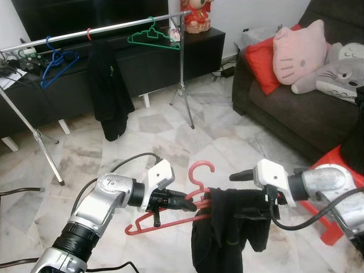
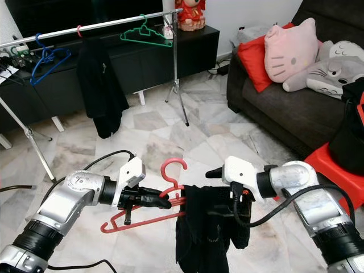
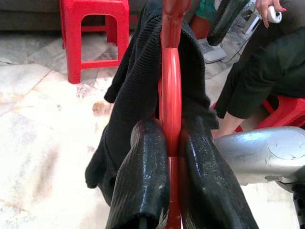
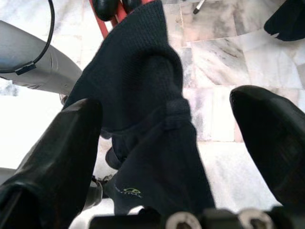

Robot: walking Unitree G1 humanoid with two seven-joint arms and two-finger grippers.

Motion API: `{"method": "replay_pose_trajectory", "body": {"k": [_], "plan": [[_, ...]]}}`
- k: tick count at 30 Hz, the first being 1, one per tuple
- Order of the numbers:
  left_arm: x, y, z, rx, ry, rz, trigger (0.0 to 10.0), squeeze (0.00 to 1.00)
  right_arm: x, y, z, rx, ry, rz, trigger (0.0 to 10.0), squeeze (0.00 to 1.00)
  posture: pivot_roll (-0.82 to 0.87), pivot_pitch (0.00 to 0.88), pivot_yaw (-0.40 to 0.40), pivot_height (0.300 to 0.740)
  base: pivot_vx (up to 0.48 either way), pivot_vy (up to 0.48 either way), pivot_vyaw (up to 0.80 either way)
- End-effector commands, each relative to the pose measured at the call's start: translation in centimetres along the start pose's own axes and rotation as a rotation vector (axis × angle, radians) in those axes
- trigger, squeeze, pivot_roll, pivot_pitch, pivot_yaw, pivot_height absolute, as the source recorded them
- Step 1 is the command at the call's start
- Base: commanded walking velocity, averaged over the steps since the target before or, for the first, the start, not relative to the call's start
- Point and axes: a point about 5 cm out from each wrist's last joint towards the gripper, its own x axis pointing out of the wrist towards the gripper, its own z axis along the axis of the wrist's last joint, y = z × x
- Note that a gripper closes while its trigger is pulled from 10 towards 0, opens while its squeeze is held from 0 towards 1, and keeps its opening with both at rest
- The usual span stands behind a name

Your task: Hang hanger

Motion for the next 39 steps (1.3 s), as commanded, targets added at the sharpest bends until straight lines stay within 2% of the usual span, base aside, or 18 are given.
{"method": "replay_pose_trajectory", "body": {"k": [1, 14, 15, 16, 17, 18, 39], "plan": [[-0.1, 0.0, 1.2, 0.039, -0.024, -0.028, 10.0, 0.0, 0.6, -0.1, -0.2, -0.021, 0.017, 0.021, 10.0, 0.0, -0.13, 0.0, 0.01, 0.727, 0.0, 0.0, 0.0], [0.1, -0.3, 1.5, 0.039, -0.025, -0.058, 10.0, 0.0, 2.9, 0.2, -0.7, 0.002, -0.011, 0.088, 10.0, 0.0, -0.12, 0.0, 0.012, 0.727, 0.0, 0.0, 0.0], [0.1, -0.3, 1.5, 0.039, -0.026, -0.057, 10.0, 0.0, 3.0, 0.2, -0.8, 0.008, -0.012, 0.098, 9.6, 0.0, -0.12, 0.0, 0.012, 0.727, 0.0, 0.0, 0.0], [0.1, -0.3, 1.5, 0.039, -0.026, -0.056, 10.0, 0.0, 3.0, 0.2, -0.8, 0.012, -0.013, 0.099, 4.6, 0.0, -0.12, 0.0, 0.012, 0.727, 0.0, 0.0, 0.0], [0.1, -0.3, 1.5, 0.039, -0.027, -0.056, 10.0, 0.0, 3.0, 0.2, -0.8, 0.015, -0.014, 0.098, 4.6, 0.0, -0.12, 0.0, 0.012, 0.727, 0.0, 0.0, 0.0], [0.1, -0.3, 1.5, 0.038, -0.028, -0.055, 10.0, 0.0, 3.1, 0.2, -0.9, 0.018, -0.012, 0.096, 0.0, 0.0, -0.12, 0.0, 0.012, 0.727, 0.0, 0.0, 0.0], [0.1, 0.0, 1.7, 0.042, -0.029, -0.047, 10.0, 0.0, 3.3, 0.2, -1.7, 0.032, 0.021, 0.109, 0.0, 0.0, -0.12, 0.0, 0.005, 0.727, 0.0, 0.0, 0.0]]}}
